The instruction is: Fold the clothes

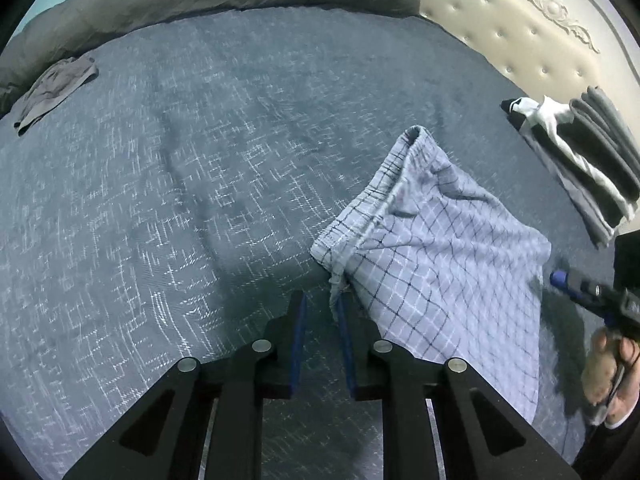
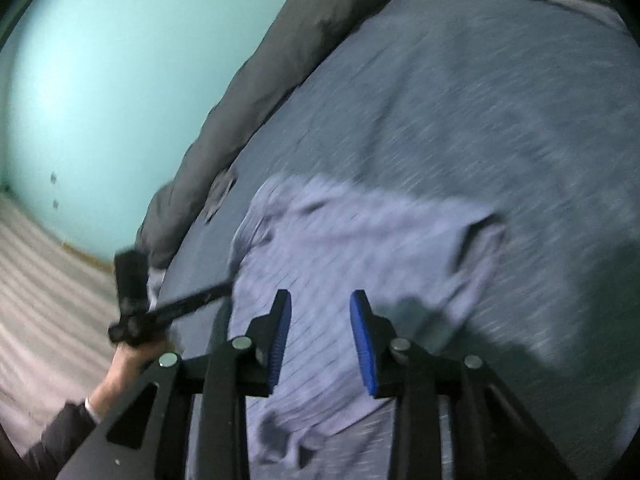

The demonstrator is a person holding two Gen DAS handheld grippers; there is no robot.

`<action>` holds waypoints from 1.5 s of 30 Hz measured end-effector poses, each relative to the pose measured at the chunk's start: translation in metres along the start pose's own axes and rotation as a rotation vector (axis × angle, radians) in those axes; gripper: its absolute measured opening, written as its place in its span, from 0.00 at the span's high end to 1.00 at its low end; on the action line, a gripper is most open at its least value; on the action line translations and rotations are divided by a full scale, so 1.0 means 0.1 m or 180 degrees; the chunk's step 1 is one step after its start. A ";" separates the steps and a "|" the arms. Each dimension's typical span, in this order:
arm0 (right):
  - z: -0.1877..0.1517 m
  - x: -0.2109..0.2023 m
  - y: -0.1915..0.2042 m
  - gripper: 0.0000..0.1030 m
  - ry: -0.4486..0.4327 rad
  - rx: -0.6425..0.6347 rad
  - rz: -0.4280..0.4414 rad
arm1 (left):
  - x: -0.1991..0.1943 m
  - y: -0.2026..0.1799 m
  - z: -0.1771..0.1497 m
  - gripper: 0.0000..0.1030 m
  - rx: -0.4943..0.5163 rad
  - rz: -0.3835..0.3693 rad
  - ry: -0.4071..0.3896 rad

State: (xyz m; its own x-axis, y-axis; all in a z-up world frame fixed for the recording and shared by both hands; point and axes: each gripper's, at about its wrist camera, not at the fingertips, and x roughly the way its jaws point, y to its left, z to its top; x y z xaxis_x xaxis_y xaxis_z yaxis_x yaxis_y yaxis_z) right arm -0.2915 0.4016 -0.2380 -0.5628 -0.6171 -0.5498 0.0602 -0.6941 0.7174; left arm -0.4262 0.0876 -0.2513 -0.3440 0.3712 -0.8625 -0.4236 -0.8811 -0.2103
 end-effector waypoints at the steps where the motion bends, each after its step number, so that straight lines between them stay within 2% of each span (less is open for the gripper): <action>1: -0.03 0.04 0.05 0.67 0.0059 -0.0045 0.0004 | -0.01 0.01 0.00 0.83 0.0003 -0.0003 -0.0009; 14: -0.45 0.52 0.59 0.65 0.0731 -0.0705 0.0012 | 0.08 -0.07 0.11 0.83 0.0174 -0.0058 0.0065; 16: -0.52 0.58 0.63 0.65 0.0789 -0.0803 -0.0025 | 0.09 -0.08 0.13 0.92 0.0191 -0.0098 0.0095; 18: -0.58 0.65 0.66 0.65 0.0840 -0.0905 -0.0068 | 0.08 -0.09 0.14 0.94 0.0226 -0.0105 0.0115; 20: -0.63 0.71 0.69 0.72 0.0889 -0.1025 -0.0126 | 0.06 -0.11 0.16 0.96 0.0292 -0.0105 0.0144; 21: -0.63 0.73 0.67 0.85 0.0907 -0.1011 -0.0107 | 0.05 -0.12 0.18 0.96 0.0332 -0.0094 0.0162; 22: -0.63 0.74 0.64 0.93 0.0924 -0.0974 -0.0072 | 0.04 -0.13 0.20 0.96 0.0373 -0.0084 0.0180; 25: -0.60 0.73 0.58 0.99 0.0906 -0.0930 -0.0038 | -0.01 -0.14 0.27 0.96 0.0487 -0.0022 0.0212; 37: -0.39 0.48 0.40 0.99 0.0744 -0.0627 0.0289 | -0.02 -0.13 0.48 0.96 0.0876 0.0360 0.0396; 41: -0.37 0.40 0.34 0.99 0.0772 -0.0514 0.0417 | 0.03 -0.13 0.52 0.96 0.0906 0.0426 0.0426; 45: -0.42 0.43 0.44 0.99 0.0824 -0.0541 0.0533 | 0.05 -0.11 0.56 0.94 0.0910 0.0518 0.0446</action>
State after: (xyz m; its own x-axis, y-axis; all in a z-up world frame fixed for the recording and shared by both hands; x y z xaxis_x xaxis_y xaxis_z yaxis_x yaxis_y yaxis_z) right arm -0.2782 0.3292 -0.2478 -0.3072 -0.7860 -0.5364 0.2827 -0.6136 0.7373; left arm -0.4700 0.1151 -0.2278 -0.3163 0.1715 -0.9330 -0.5969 -0.8004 0.0552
